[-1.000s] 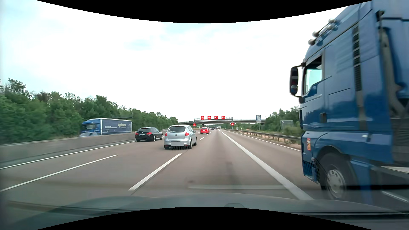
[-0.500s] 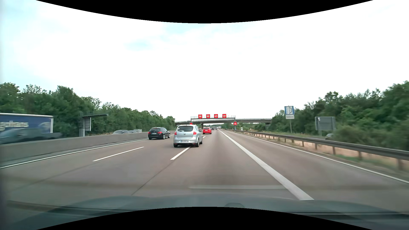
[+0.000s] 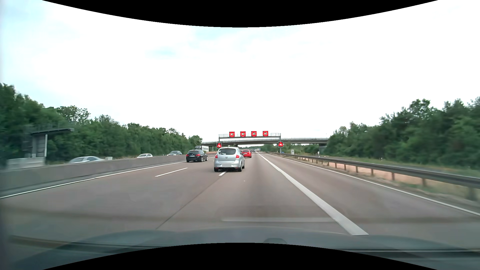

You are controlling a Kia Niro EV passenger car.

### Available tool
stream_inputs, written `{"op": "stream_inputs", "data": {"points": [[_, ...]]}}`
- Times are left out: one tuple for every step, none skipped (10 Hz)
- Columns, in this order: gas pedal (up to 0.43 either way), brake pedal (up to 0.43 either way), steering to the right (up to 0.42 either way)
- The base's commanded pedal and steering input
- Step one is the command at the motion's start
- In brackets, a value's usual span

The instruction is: Follow the waypoints while adhering to traffic rules and regulations

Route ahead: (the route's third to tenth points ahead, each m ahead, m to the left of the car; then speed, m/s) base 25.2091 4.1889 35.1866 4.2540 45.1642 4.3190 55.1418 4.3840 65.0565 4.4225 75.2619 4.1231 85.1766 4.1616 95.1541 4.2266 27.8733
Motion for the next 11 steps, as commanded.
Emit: {"op": "stream_inputs", "data": {"points": [[0.087, 0.0, -0.004], [0.087, 0.0, -0.004], [0.087, 0.0, -0.004], [0.087, 0.0, -0.003], [0.087, 0.0, -0.003], [0.087, 0.0, -0.003], [0.087, 0.0, -0.003], [0.087, 0.0, -0.003], [0.087, 0.0, -0.003], [0.087, 0.0, -0.003], [0.087, 0.0, -0.003]]}}
